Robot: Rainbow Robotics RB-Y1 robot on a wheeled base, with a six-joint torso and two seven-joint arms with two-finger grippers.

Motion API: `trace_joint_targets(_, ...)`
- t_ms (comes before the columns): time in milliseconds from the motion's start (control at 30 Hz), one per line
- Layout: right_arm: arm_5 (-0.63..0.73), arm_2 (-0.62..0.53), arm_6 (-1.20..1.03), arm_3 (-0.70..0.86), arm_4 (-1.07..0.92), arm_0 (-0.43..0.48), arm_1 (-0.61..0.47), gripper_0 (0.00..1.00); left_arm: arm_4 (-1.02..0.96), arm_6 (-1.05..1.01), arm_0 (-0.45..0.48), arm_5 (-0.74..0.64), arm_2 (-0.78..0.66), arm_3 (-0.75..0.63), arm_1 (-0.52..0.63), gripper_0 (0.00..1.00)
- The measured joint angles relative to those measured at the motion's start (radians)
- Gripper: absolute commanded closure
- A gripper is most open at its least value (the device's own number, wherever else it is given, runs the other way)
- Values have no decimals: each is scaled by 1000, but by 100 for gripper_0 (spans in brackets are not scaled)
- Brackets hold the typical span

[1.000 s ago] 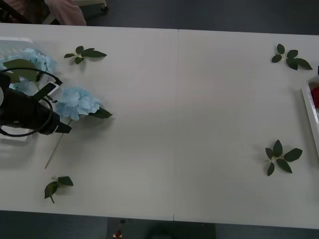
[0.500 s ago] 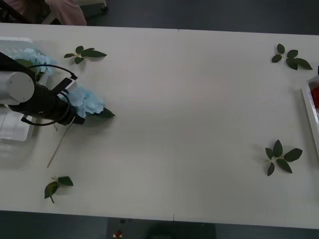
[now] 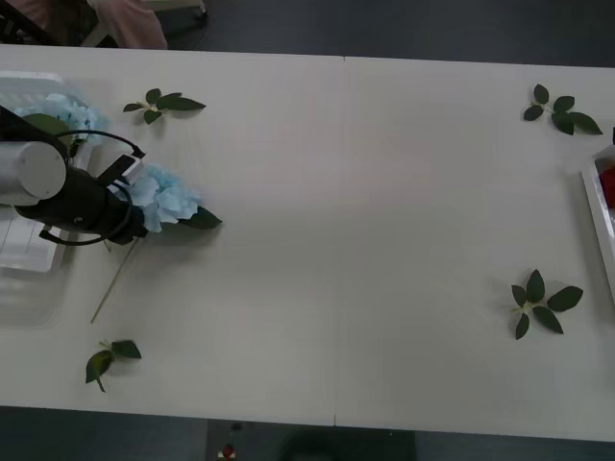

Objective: Put the red flowers into the right box and the blue flowers into the left box

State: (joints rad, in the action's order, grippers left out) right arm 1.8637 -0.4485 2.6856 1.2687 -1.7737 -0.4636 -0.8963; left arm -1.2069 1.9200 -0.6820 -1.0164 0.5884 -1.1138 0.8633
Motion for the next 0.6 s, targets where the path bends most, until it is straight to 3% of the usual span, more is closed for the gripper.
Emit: trace_joint_targets(600, 0, 0, 0, 0, 0, 0, 0, 0, 39, 0, -2, 9, 0, 0, -1, 100)
